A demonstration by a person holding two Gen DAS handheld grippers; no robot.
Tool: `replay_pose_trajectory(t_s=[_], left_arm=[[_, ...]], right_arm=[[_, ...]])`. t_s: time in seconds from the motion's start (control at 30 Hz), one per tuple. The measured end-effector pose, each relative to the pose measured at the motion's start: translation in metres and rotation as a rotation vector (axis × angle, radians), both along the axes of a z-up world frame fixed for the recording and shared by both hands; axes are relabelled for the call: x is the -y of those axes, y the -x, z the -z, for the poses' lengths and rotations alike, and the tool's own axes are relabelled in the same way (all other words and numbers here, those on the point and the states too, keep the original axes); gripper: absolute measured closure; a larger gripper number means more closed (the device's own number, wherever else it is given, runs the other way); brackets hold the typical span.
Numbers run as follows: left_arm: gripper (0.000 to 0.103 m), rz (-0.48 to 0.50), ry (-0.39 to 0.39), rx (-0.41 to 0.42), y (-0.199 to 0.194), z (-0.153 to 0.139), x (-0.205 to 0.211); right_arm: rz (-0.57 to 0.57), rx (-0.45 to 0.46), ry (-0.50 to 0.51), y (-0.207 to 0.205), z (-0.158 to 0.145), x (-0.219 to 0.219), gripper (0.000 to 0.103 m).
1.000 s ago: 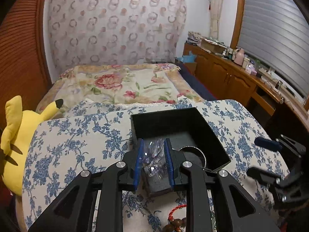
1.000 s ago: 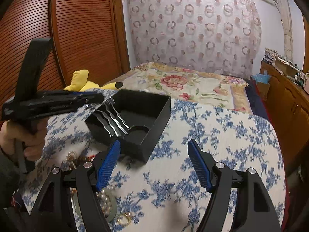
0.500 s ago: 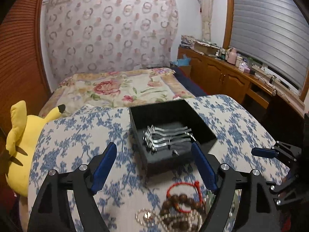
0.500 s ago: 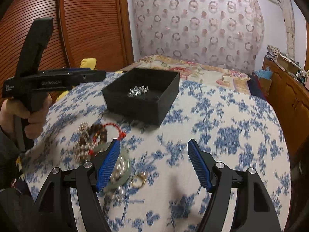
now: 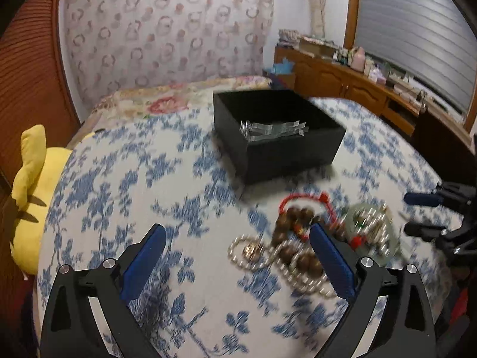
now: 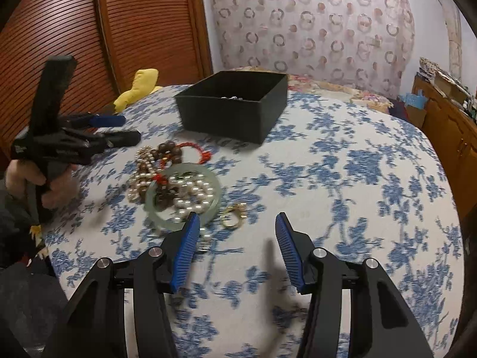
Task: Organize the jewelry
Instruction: 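Move both tools back over the jewelry pile, then close the left tool on a pearl strand in the pile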
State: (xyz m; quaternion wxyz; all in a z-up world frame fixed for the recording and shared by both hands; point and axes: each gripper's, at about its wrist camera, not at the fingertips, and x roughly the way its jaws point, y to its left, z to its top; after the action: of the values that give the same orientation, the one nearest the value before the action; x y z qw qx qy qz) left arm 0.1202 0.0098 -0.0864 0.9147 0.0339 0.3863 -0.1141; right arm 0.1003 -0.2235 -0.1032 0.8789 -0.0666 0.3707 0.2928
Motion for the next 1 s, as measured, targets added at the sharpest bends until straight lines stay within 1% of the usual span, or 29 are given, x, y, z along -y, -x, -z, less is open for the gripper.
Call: replay_pose_trajectory(t_s=[0.1,0.13,0.17,0.2,0.27,0.37,0.43,0.5,0.57,0.73,0.77,0.8,1.0], left_arm=[[0.009,-0.011,-0.027,-0.025,-0.001,0.010,-0.004],[0.009,-0.008,-0.025,-0.040,-0.001,0.012,-0.006],[0.009,-0.004,-0.020,-0.053,-0.002,0.014,-0.007],[0.009,-0.001,-0.018,-0.065,-0.004,0.015,-0.008],[0.008,0.002,-0.020,-0.084,-0.006,0.018,-0.009],[0.008,0.022,-0.017,-0.114,-0.010,0.022,-0.009],[0.008,0.029,-0.039,-0.114,-0.011,0.023,-0.006],[0.007,0.035,-0.074,-0.114,-0.010,0.025,-0.001],[0.008,0.037,-0.071,-0.115,-0.010,0.025,-0.001],[0.008,0.038,-0.073,-0.115,-0.010,0.025,-0.001],[0.007,0.037,-0.074,-0.114,-0.009,0.025,-0.002],[0.007,0.035,-0.075,-0.113,-0.008,0.025,-0.001],[0.008,0.051,-0.070,-0.119,-0.008,0.025,-0.002]], right_arm=[[-0.025,0.008,-0.002,0.001,-0.003,-0.013,0.047],[-0.035,0.012,-0.001,0.001,-0.004,-0.018,0.043],[-0.043,0.014,0.000,0.001,-0.005,-0.022,0.033],[-0.056,0.015,0.004,0.000,-0.005,-0.027,0.030],[-0.075,0.016,0.015,-0.001,-0.005,-0.035,0.029],[-0.099,-0.005,0.038,-0.006,-0.003,-0.047,0.023],[-0.101,-0.001,0.093,-0.010,0.000,-0.056,0.022],[-0.107,-0.015,0.113,-0.012,0.004,-0.061,0.022],[-0.104,-0.018,0.136,-0.013,0.006,-0.065,0.022],[-0.106,-0.019,0.135,-0.013,0.007,-0.065,0.023],[-0.106,-0.018,0.132,-0.013,0.007,-0.064,0.028],[-0.104,-0.018,0.132,-0.013,0.007,-0.064,0.028],[-0.087,-0.001,0.142,-0.013,0.006,-0.064,0.028]])
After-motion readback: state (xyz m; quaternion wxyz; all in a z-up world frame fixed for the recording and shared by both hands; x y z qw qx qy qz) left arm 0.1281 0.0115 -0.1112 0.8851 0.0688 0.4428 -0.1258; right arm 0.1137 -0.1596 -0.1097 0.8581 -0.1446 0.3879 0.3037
